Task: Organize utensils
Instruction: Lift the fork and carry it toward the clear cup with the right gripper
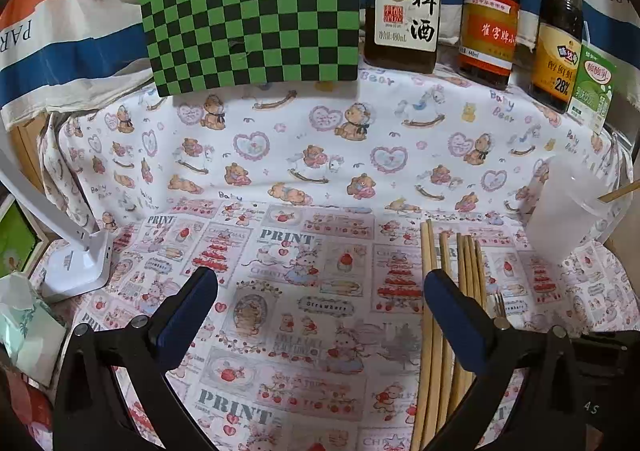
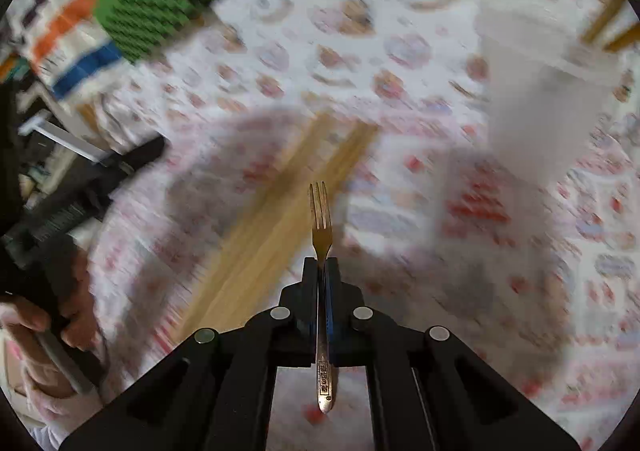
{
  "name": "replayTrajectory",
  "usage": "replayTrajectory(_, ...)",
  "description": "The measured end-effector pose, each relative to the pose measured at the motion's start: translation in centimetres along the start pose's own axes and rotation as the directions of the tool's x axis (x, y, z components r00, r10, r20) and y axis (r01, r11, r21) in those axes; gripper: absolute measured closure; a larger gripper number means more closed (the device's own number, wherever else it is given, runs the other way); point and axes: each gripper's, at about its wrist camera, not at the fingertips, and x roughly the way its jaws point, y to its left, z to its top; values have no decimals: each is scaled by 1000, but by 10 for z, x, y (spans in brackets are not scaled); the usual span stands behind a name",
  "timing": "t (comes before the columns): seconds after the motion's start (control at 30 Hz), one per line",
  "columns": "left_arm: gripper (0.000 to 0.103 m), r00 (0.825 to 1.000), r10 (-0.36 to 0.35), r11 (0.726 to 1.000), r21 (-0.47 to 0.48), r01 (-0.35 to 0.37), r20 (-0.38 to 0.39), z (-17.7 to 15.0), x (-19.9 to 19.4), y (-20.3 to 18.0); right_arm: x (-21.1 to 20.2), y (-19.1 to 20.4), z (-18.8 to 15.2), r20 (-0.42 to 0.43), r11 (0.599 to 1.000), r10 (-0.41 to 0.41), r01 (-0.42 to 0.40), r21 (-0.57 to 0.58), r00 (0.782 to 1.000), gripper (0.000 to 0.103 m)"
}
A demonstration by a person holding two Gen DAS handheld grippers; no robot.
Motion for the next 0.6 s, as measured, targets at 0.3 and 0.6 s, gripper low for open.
replayTrajectory(0.3, 1, 1000, 15, 1000, -12, -15, -1, 1, 1, 3, -4, -4, 0, 5, 999, -36, 36, -17, 999, 98)
replayTrajectory(0.6, 1, 999, 37, 999, -30, -37, 18, 3, 10, 15, -13, -1, 23, 68, 998, -39, 43, -49, 997, 76)
